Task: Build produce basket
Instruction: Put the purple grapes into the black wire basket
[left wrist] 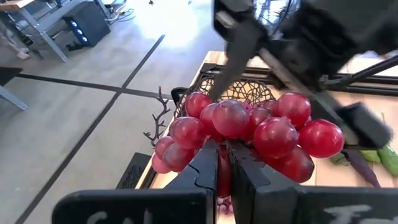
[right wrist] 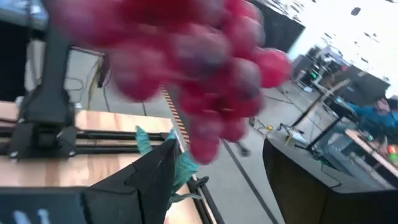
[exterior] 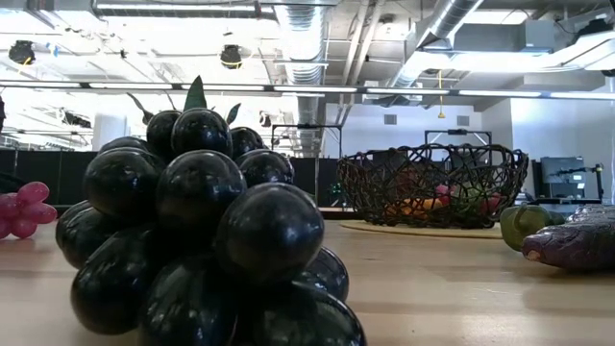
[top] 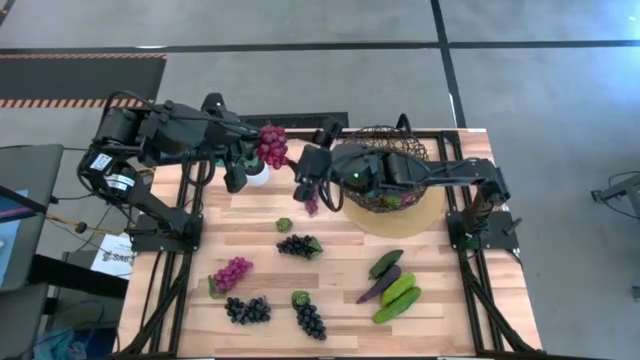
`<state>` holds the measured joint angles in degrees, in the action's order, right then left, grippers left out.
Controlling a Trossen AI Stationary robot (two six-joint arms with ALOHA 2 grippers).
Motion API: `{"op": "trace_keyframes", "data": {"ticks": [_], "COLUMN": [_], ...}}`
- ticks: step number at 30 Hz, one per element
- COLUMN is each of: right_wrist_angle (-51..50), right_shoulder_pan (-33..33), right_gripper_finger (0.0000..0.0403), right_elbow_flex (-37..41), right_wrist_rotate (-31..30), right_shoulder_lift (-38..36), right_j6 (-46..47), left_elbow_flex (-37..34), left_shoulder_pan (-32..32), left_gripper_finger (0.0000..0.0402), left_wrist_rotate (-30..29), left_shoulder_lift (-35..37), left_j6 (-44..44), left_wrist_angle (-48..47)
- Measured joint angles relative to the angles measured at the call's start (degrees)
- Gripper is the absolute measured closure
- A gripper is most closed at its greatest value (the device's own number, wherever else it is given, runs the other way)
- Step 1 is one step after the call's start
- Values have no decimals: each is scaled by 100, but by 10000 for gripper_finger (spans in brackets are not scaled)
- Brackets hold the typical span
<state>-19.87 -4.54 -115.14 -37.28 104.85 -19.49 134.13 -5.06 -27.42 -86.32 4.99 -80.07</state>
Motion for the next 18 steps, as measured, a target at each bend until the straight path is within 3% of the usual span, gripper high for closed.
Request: {"op": "trace_keyframes", "data": {"ticks": [18], "right_wrist_angle": [718], "right_shoulder_pan": [277], "right_gripper_finger": [148], "right_elbow_flex": [3], "right_wrist_rotate": [263], "right_shoulder_lift": [326], "right_j6": [-134], "left_elbow_flex": [0], "left_shoulder_pan": [0], "left_gripper_finger": [401], "left_wrist_rotate": [20], "left_shoulder_lift": [-4], "left_j6": [77], "left_wrist_angle": [0]}}
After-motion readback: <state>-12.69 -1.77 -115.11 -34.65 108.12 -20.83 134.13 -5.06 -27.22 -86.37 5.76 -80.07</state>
